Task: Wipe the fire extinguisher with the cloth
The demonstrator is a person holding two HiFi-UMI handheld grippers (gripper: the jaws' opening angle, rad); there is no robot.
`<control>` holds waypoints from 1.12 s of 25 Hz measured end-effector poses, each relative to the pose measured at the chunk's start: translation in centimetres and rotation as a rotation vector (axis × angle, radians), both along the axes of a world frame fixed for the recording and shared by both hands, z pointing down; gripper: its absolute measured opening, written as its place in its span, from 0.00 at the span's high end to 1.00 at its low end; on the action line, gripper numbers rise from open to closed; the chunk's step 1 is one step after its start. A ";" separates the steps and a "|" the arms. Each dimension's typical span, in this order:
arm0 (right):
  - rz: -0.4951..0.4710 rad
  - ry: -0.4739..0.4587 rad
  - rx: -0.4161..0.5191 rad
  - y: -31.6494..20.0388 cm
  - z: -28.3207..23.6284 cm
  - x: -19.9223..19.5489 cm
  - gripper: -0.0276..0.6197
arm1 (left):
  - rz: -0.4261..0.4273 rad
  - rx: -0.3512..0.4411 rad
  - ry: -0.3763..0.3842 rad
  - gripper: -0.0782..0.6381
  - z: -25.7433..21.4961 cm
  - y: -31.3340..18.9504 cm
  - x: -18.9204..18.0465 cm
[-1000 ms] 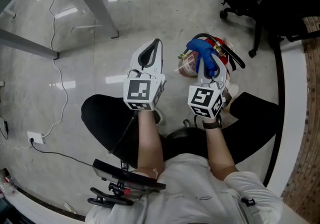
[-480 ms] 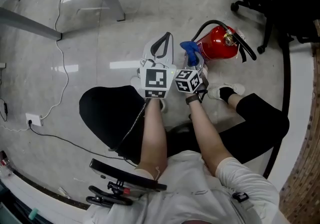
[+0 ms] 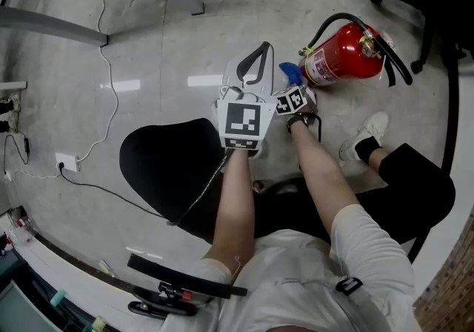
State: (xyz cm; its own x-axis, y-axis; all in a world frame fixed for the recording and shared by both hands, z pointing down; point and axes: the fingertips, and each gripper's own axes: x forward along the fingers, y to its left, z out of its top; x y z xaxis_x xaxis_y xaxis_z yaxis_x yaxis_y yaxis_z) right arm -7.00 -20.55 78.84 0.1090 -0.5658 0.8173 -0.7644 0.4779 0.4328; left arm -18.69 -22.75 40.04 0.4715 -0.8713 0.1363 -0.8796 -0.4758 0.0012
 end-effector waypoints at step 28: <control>-0.204 -0.519 0.767 2.4 -39.2 3.7 0.84 | 0.007 0.020 0.076 0.89 -3.2 6.9 5.5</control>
